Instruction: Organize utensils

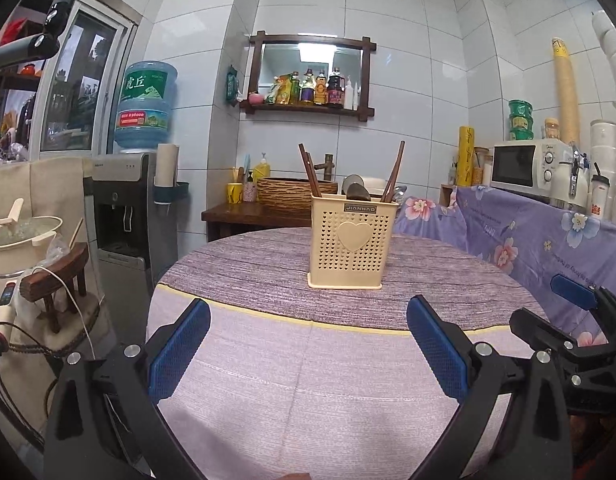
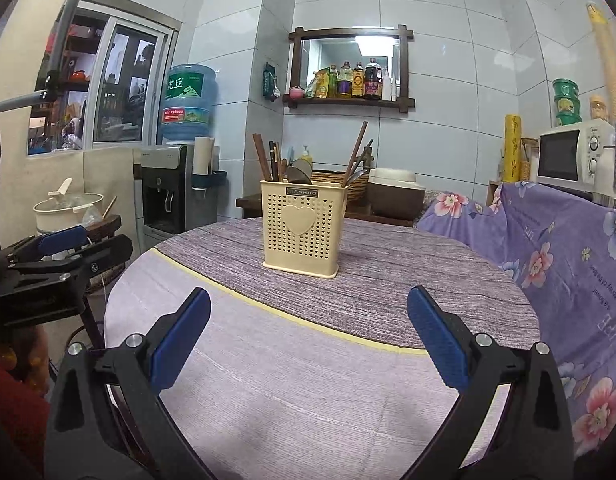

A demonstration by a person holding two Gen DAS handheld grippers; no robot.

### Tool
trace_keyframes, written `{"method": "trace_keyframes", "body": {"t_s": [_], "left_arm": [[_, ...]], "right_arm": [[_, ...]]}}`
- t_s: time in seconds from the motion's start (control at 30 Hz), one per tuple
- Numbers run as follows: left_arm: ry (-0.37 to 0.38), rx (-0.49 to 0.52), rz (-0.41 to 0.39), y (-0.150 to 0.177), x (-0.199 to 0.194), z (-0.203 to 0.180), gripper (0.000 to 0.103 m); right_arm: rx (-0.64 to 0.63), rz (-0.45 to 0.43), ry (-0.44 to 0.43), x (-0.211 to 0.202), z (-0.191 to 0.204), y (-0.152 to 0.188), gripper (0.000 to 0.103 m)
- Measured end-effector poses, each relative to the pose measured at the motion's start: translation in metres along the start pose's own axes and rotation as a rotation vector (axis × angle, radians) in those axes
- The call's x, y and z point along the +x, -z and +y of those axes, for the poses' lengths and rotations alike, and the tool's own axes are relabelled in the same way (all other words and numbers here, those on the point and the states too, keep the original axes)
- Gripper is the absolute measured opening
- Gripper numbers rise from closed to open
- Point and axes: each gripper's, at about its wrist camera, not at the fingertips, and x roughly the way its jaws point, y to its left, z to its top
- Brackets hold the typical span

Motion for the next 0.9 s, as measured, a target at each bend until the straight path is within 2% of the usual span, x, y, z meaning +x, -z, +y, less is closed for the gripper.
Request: {"method": "trace_keyframes", "body": {"t_s": [0.9], "left_arm": [[0.013, 0.024, -0.006, 0.0011, -0.0063, -0.0046, 0.098]], "right_arm": [[0.021, 0.013, -0.005, 0.0031, -0.0062, -0.0035, 0.097]]}}
